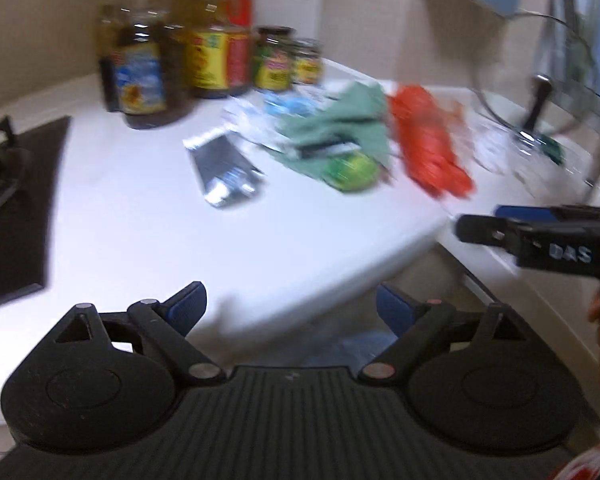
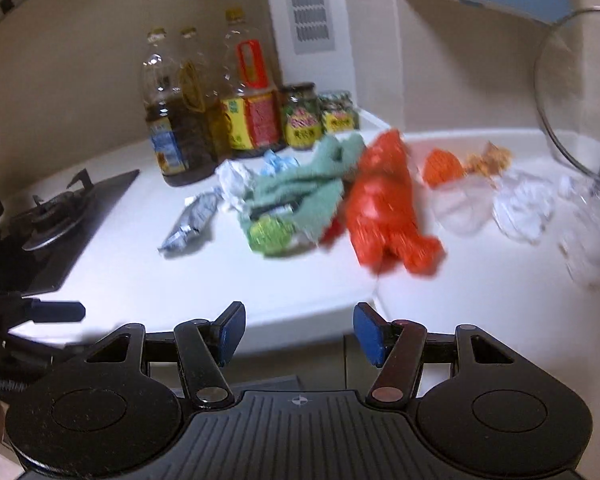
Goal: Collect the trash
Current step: 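Raise both open tools back toward the counter, then grasp the foil packet with the left gripper while the right gripper grasps the black lighter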
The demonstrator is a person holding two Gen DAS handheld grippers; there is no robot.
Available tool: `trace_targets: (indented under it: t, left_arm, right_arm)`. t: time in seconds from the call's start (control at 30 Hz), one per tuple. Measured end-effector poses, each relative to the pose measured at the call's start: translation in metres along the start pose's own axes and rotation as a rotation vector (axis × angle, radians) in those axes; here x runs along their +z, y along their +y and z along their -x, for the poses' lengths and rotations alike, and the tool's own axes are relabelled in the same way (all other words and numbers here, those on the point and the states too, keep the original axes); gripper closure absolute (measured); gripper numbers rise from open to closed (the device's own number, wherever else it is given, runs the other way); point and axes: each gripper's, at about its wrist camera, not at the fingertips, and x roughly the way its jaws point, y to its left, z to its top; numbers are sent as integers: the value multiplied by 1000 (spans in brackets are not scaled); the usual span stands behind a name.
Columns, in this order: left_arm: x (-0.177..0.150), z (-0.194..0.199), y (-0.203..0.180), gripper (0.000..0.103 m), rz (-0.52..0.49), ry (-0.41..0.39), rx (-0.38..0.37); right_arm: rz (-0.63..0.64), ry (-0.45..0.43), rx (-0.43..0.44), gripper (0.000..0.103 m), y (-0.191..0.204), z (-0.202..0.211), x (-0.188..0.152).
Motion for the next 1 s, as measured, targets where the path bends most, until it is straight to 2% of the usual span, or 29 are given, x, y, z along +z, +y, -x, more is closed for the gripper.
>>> trace_targets:
  t: [0.1,0.2,0.4,0.53,0.7,0.77,0.9,1.0]
  left_arm:
    - [13,-10,11,13,23,-11,63]
    - [28,-22,19,13,17,-27,89]
    - [70,-66,34,14,1,-46,84]
    - [90,-100,37,24,-17,-25,54]
    - [99,-131,39,38,-40,9,38]
    - [100,-138,41,51,-57,26,39]
    - [101,-145,48,62,-78,47,44]
    - [103,-143,53,75,-106,50,52]
  right_arm:
    - [25,-10,8,43,0,-11,13]
    - [41,-19,12,43,-1,-18,25]
    - [60,-25,-28,43,0,-38,44]
    - [74,-16,-63,43,4,-55,54]
    - [98,-6,-87,43,8,-76,65]
    - [102,1,-97,43,8,-83,67]
    - [120,10,-102,43,11,-95,70]
    - [143,23,-93,43,15,-104,73]
